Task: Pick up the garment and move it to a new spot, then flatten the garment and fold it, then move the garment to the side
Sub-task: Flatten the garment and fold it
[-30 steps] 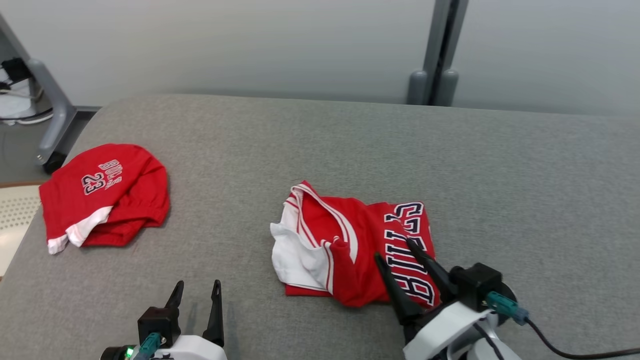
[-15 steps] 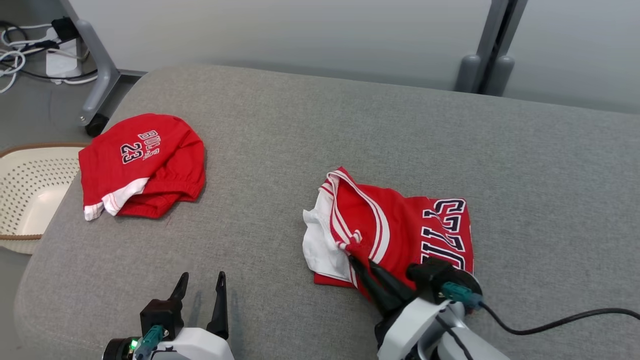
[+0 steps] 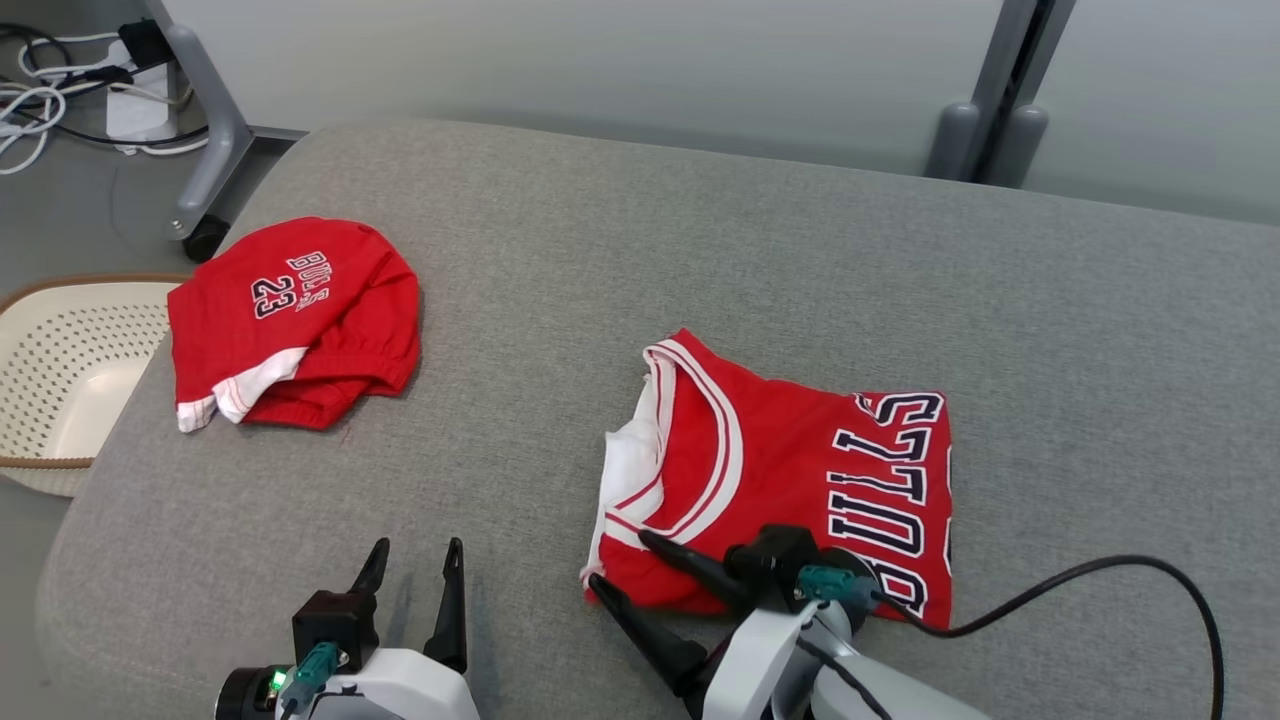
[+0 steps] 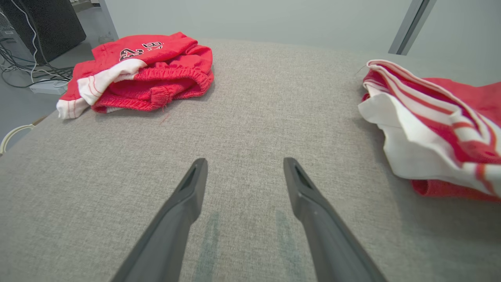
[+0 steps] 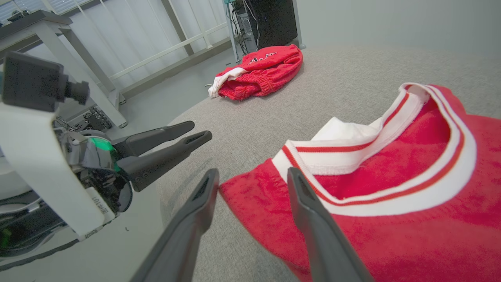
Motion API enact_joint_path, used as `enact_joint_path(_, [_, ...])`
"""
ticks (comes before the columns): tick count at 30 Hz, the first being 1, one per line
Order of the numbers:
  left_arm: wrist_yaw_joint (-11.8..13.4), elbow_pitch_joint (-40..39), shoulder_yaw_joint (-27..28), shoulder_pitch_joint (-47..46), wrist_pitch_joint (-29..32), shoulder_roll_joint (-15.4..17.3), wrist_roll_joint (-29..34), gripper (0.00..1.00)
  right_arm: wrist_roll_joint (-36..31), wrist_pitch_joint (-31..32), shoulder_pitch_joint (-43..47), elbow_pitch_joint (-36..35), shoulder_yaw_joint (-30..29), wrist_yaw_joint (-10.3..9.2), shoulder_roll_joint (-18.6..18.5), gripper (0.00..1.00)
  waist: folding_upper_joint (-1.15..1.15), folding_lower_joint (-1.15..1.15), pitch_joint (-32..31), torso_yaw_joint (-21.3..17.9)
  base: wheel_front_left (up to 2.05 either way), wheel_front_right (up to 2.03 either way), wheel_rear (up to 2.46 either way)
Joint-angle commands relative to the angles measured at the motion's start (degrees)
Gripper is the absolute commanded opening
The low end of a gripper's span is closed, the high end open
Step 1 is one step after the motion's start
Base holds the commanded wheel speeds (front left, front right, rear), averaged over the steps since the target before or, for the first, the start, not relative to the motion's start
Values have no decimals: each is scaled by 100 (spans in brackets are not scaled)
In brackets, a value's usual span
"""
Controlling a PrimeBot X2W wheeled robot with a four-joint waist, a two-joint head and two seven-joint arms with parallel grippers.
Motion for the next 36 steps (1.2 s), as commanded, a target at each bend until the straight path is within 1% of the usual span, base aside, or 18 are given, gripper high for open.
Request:
enact_joint_path(1, [31, -3, 29, -85, -11, 24, 38, 100, 35, -24, -85, 10, -63, -2, -45, 100, 0, 0, -18, -77, 0, 0, 0])
enact_joint_path(3, [33, -7, 73, -68, -11, 26, 73, 100, -114, -24, -98, 65, -372, -2, -49, 100, 0, 0, -45, -161, 0, 0, 0])
enact_joint_path(6, [22, -35, 127, -49, -10, 25, 117, 100, -648, -24, 51, 162, -1168, -1, -39, 100, 0, 0, -74, -317, 0, 0, 0])
enact_joint_path(7, [22, -35, 127, -49, -10, 25, 117, 100, -648, -24, 51, 162, -1168, -1, -39, 100, 0, 0, -74, -317, 0, 0, 0])
enact_joint_path(12, [16, -91, 208, -37, -10, 26, 182, 100, -1660, -25, 540, 32, -2898, -2, -36, 100, 0, 0, -109, -583, 0, 0, 0])
enact_joint_path(15, [11, -115, 253, -22, -10, 25, 231, 100, -2133, -24, 900, -165, -3827, -1, -34, 100, 0, 0, -136, -742, 0, 0, 0])
enact_joint_path(17, [20, -130, 295, -7, -10, 26, 262, 100, -2333, -25, 1123, -322, -4351, -1, -31, 100, 0, 0, -159, -845, 0, 0, 0])
enact_joint_path(20, [31, -157, 361, 14, -11, 26, 297, 100, -2539, -25, 1393, -544, -4899, -1, -32, 100, 0, 0, -187, -985, 0, 0, 0])
enact_joint_path(23, [30, -178, 406, 52, -11, 26, 381, 100, -2666, -25, 1623, -717, -5214, -1, -30, 100, 0, 0, -223, -1100, 0, 0, 0])
enact_joint_path(27, [32, -168, 478, 118, -11, 26, 464, 100, -2725, -26, 1819, -863, -5457, -1, -35, 100, 0, 0, -297, -1218, 0, 0, 0])
enact_joint_path(36, [73, -257, 627, 388, -11, 26, 555, 100, -2589, -25, 2161, -881, -5556, -1, -32, 100, 0, 0, -605, -1396, 0, 0, 0])
